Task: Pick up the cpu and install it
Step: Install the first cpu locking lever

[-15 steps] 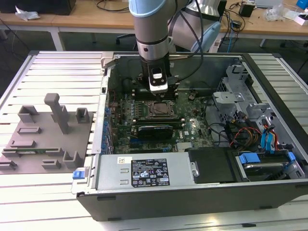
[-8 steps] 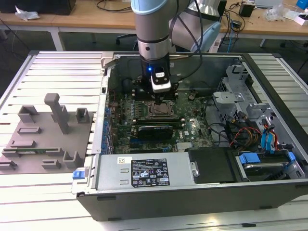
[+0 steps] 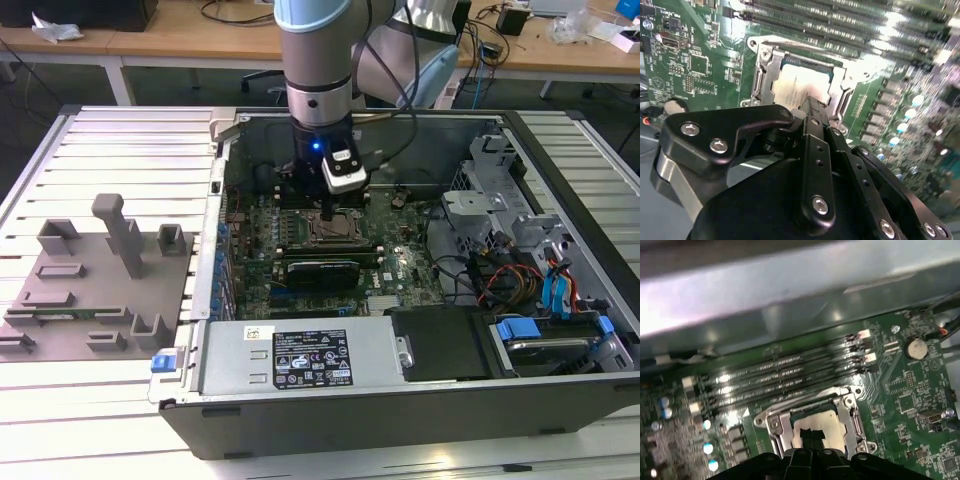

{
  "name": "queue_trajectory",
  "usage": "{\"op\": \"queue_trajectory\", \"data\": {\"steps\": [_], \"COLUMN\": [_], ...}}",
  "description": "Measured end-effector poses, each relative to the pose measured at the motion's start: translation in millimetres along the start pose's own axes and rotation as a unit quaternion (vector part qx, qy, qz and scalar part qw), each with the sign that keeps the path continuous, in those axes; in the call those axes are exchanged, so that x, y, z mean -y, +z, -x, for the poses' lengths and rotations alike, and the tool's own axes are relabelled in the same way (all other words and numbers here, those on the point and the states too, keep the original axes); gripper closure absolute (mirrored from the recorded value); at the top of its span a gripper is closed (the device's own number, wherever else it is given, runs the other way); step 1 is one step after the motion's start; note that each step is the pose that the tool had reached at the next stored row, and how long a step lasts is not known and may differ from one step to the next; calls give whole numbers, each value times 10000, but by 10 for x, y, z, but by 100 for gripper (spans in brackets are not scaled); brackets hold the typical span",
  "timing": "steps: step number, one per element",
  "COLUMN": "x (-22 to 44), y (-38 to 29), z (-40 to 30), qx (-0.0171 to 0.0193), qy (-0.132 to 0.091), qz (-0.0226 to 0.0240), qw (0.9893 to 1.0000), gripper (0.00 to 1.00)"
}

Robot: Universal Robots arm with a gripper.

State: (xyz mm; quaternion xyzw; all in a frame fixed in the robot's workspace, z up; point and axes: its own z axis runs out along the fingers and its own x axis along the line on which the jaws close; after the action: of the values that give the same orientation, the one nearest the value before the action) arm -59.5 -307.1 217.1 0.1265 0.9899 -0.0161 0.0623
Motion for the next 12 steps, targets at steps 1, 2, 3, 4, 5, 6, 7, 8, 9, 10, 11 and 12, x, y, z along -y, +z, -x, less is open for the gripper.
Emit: {"op": "queue_trajectory", "data": {"steps": [1,2,3,4,5,6,7,8,9,10,11,12], "x": [-1,0,-1,-1,-1,-4,-7,-9,-13,-17,-21,-26], "y": [1,1,1,1,1,3,4,5,6,8,10,13], "z": [1,1,1,2,3,12,21,32,46,62,77,95], "qx": [-3,-4,-4,-4,-4,-20,-44,-73,-107,-144,-181,-231], "qy": [-36,-37,-37,-37,-36,-38,-39,-40,-43,-46,-49,-52], "qz": [-42,-44,-44,-45,-45,-48,-54,-62,-71,-80,-89,-101], "qw": [10000,10000,10000,10000,10000,10000,10000,9999,9999,9999,9998,9997], "gripper": [89,89,89,89,89,89,89,89,89,89,89,89]}}
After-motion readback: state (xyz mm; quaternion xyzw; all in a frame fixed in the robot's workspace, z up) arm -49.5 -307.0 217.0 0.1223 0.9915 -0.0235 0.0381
